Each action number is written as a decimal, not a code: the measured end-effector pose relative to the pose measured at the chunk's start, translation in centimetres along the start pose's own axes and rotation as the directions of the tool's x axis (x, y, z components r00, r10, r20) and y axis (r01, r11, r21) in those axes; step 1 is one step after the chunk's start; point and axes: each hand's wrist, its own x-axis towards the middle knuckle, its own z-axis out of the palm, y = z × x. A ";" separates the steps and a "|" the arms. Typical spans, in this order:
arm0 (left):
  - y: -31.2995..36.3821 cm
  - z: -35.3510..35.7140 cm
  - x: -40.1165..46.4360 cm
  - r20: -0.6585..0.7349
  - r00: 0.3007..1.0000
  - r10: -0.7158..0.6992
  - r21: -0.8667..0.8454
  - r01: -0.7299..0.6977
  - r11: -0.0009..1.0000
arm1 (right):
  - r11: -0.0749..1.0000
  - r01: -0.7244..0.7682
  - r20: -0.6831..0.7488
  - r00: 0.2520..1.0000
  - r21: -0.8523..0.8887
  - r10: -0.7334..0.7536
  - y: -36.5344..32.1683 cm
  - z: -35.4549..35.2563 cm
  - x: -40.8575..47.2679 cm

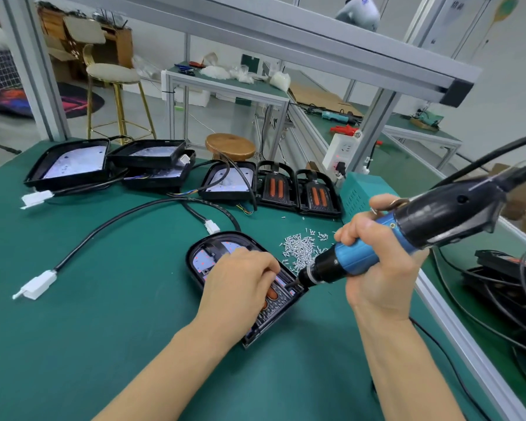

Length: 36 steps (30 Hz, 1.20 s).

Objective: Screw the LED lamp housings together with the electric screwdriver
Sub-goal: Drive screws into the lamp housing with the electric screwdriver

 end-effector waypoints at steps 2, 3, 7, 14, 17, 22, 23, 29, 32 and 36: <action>0.0 0.2 0.3 0.011 0.999 0.043 0.096 -0.043 0.994 | 1.000 0.006 0.011 1.000 -0.017 -0.006 0.0 0.1 0.0; 0.0 0.3 0.4 0.018 0.998 0.060 0.138 -0.062 0.988 | 1.000 0.009 0.012 1.000 -0.025 -0.008 0.0 0.0 0.0; -0.2 0.5 0.8 0.060 0.996 0.072 0.201 -0.083 0.976 | 0.999 0.015 0.017 1.000 -0.043 -0.014 0.2 -0.3 -0.1; 0.0 1.0 1.8 0.130 0.989 0.076 0.318 -0.114 0.941 | 0.999 -0.021 -0.020 1.000 -0.041 0.020 0.6 -0.7 0.0; 0.8 1.0 3.1 0.141 0.985 0.098 0.361 -0.144 0.921 | 1.000 -0.001 -0.063 0.998 -0.011 0.001 0.4 -0.9 0.0; 2.0 2.5 7.2 0.196 0.976 0.098 0.469 -0.181 0.864 | 0.997 0.069 -0.156 0.986 0.037 -0.062 -0.7 -2.0 0.6; 2.2 3.1 8.0 0.231 0.970 0.072 0.521 -0.186 0.833 | 0.996 0.082 -0.161 0.984 0.039 -0.075 -1.0 -2.3 0.7; 1.7 6.4 10.6 0.335 0.940 -0.062 0.671 -0.192 0.717 | 0.994 0.109 -0.166 0.980 0.012 -0.105 -1.7 -3.9 0.8; 1.6 7.0 11.4 0.346 0.931 -0.112 0.682 -0.168 0.711 | 0.994 0.105 -0.182 0.978 0.012 -0.101 -1.7 -4.7 0.7; 1.6 7.2 11.5 0.394 0.906 -0.157 0.642 -0.149 0.752 | 0.994 0.107 -0.196 0.975 0.019 -0.101 -1.7 -5.4 0.6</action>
